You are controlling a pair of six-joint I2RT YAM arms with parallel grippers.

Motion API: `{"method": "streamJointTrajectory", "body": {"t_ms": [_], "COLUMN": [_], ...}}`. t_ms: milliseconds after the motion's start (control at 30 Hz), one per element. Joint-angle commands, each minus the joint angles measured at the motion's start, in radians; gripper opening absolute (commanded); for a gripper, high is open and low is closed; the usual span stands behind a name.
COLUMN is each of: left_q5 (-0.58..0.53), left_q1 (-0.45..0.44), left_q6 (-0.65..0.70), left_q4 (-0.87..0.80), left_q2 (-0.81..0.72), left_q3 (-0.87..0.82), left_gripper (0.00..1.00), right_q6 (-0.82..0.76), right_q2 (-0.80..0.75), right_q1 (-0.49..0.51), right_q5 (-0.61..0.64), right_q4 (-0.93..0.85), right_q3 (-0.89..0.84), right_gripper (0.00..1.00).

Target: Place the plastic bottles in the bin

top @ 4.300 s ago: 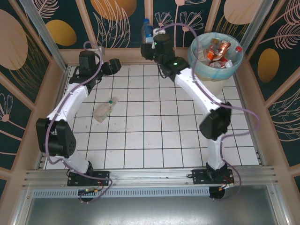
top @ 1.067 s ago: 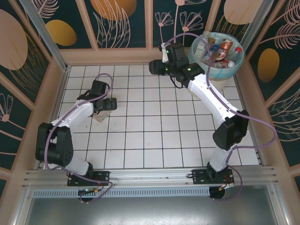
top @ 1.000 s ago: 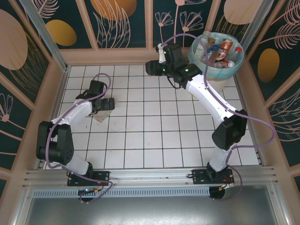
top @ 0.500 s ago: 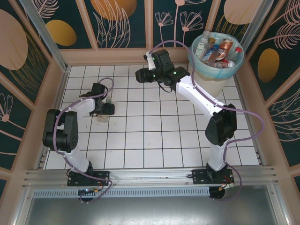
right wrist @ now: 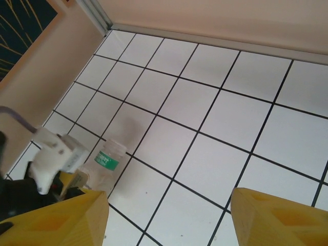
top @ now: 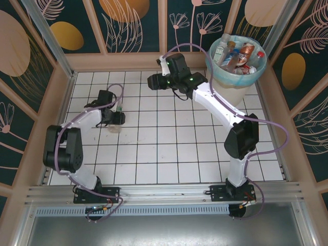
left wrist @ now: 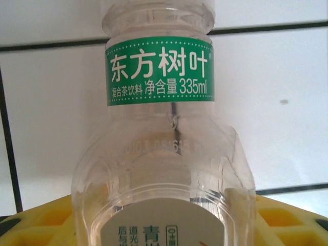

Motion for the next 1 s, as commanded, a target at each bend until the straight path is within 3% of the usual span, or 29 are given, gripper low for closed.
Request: {"method": "streamJointTrajectory", "body": {"t_ms": [0, 200, 333, 433, 667, 967], "left_q5": [0.138, 0.257, 0.284, 0.293, 0.282, 0.326], "left_q1": [0.000, -0.104, -0.164, -0.176, -0.176, -0.177], "left_q6": [0.019, 0.150, 0.193, 0.181, 0.167, 0.157], "left_q4": [0.117, 0.250, 0.281, 0.296, 0.324, 0.355], "left_q2": [-0.191, -0.430, -0.486, -0.501, -0.539, -0.538], "left_q3": [-0.004, 0.014, 0.037, 0.046, 0.029, 0.024], "left_gripper": [0.54, 0.53, 0.52, 0.51, 0.48, 0.48], "right_q6": [0.016, 0.115, 0.190, 0.224, 0.194, 0.233], "right_q2": [-0.026, -0.044, -0.041, -0.045, -0.109, -0.181], "right_q1": [0.001, 0.004, 0.010, 0.011, -0.015, -0.014], "right_q5": [-0.105, -0.420, -0.606, -0.673, -0.600, -0.640], "right_q4": [0.063, 0.238, 0.368, 0.425, 0.371, 0.500], "right_q3": [0.036, 0.030, 0.022, 0.013, -0.017, -0.119], "right_gripper": [0.65, 0.66, 0.69, 0.69, 0.70, 0.73]}}
